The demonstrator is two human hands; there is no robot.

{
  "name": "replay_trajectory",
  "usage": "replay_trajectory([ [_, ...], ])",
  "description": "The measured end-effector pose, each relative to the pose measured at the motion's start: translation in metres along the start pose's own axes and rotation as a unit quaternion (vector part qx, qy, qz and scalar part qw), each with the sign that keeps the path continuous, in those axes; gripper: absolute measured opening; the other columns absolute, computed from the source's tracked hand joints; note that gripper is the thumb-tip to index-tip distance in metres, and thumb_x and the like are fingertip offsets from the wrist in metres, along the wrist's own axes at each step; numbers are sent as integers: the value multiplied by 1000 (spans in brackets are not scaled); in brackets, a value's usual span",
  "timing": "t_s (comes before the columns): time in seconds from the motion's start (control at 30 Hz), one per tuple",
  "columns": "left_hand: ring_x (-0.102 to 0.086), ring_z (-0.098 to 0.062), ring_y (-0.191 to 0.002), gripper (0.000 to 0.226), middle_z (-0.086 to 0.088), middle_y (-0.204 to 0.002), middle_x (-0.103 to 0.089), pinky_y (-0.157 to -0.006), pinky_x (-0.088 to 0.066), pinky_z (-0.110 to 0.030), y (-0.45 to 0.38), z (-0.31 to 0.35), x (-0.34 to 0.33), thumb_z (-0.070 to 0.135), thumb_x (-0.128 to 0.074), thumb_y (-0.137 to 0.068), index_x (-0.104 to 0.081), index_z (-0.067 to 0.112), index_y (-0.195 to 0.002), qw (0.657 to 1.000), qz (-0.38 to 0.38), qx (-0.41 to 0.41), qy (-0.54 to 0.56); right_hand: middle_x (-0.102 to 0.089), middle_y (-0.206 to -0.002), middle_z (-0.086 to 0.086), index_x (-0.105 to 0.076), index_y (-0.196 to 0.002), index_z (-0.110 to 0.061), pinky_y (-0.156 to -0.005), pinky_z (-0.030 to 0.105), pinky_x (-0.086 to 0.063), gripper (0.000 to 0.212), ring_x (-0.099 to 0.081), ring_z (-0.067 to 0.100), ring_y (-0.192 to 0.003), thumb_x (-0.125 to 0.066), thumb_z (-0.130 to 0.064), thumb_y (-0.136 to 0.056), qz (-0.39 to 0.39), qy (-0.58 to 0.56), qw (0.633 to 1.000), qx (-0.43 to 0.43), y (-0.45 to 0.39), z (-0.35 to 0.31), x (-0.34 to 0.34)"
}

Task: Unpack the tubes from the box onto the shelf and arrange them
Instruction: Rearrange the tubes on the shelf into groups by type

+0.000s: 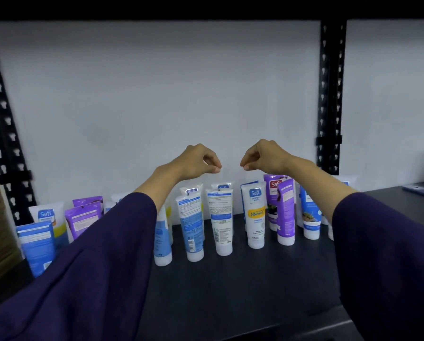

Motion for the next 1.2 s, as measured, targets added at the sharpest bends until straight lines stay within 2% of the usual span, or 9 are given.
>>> replay_trajectory([
  [0.17,-61,-7,-95,14,1,-101,-70,-82,-46,-18,-25,32,-37,15,-68,-86,-72,15,-99,999,-39,-23,1,-72,-100,8,-72,-100,-7,-79,20,-47,18,-64,14,-90,-71,-11,-83,-7,43,999,-26,13,28,16],
  [0.37,-63,-12,-95,17,-3,-104,-69,-73,-54,-21,-50,39,-70,11,-68,-85,-70,10,-102,997,-68,-28,6,-71,-102,7,-70,-104,-8,-78,21,-46,21,-60,11,-87,-70,-13,-83,-19,45,998,-50,16,59,22],
  [0.6,-68,-17,-93,22,-7,-104,-71,-77,-55,-22,-65,34,-101,9,-70,-83,-69,10,-105,992,-126,-11,-9,-70,-107,9,-67,-109,-5,-81,26,-50,25,-60,11,-89,-68,-13,-85,-59,47,996,-53,15,76,12],
  [0.7,-69,-16,-90,20,-7,-102,-72,-79,-56,-26,-68,33,-106,7,-70,-82,-72,9,-102,990,-141,-16,-22,-71,-105,10,-67,-106,-4,-78,25,-51,22,-60,11,-90,-66,-14,-87,-63,47,996,-52,14,79,8],
  [0.8,-69,-13,-85,17,-7,-97,-73,-75,-55,-22,-70,31,-106,2,-69,-82,-73,7,-97,991,-134,-15,-8,-71,-102,10,-67,-103,-3,-70,20,-49,19,-62,14,-92,-65,-13,-87,-53,43,997,-45,12,80,7],
  [0.9,-68,-11,-82,17,-7,-95,-72,-70,-54,-19,-72,29,-103,-1,-68,-81,-72,5,-97,993,-120,-11,9,-70,-103,9,-66,-103,-4,-74,23,-50,19,-62,14,-94,-65,-14,-87,-52,36,997,-40,11,81,5],
  [1.03,-68,-11,-83,20,-8,-95,-72,-75,-53,-21,-77,25,-98,2,-72,-80,-71,4,-99,994,-108,-4,15,-69,-104,8,-65,-105,-4,-73,23,-50,20,-58,11,-92,-63,-15,-88,-41,26,998,-44,11,86,6],
  [1.2,-67,-9,-81,20,-7,-95,-72,-74,-51,-19,-79,24,-92,4,-73,-80,-70,5,-99,995,-97,-4,24,-69,-105,9,-64,-107,-4,-74,22,-49,22,-59,11,-92,-62,-17,-89,-43,26,997,-52,8,89,6],
])
Point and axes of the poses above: each hand's wrist, its own y-axis away from the middle knuckle, its own x-axis out of the back of the hand, z = x × y, the point moved 10 cm from there along -y, towards the middle knuckle
